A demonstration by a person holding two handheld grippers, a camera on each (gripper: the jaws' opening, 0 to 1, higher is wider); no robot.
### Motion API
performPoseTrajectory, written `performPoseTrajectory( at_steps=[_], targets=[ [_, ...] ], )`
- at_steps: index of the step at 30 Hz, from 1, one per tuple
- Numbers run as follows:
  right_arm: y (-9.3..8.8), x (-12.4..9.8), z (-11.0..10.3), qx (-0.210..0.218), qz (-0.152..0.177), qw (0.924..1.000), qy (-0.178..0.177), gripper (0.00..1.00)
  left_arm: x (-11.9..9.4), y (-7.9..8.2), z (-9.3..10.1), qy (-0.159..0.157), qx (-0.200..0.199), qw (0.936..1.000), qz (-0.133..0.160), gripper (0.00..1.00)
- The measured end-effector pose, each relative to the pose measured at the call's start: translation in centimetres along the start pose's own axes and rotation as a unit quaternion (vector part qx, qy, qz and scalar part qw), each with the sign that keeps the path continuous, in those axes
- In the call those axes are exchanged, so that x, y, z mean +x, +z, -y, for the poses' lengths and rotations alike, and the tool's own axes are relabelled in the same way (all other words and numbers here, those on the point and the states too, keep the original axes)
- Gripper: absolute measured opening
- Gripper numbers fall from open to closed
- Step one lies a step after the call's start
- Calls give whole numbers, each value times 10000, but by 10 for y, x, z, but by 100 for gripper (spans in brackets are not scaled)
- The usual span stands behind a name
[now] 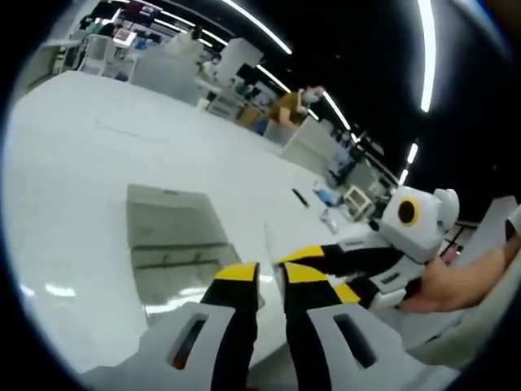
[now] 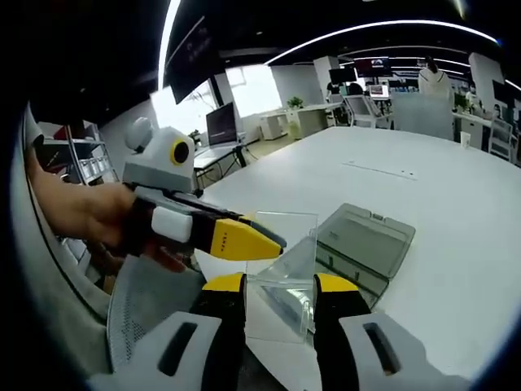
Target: Insert the divider into the dual guide fixture by aligning both edges with the guide slots and pushing it downward to the bottom, including one-sided entry, uneven engagement, binding, and posture correction.
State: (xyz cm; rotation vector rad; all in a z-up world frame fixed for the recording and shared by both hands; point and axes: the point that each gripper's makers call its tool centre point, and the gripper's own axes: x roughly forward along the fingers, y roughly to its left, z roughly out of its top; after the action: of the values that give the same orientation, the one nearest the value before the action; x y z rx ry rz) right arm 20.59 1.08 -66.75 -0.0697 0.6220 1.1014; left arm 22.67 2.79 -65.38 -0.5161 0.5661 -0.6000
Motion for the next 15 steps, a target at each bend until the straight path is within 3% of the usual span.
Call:
performPoseTrajectory(
  at_steps=[15],
  targets=[
    [-1,0,0,-66,6,9999,-147,28,-1,0,2,34,-328,9995,26,1]
  ],
)
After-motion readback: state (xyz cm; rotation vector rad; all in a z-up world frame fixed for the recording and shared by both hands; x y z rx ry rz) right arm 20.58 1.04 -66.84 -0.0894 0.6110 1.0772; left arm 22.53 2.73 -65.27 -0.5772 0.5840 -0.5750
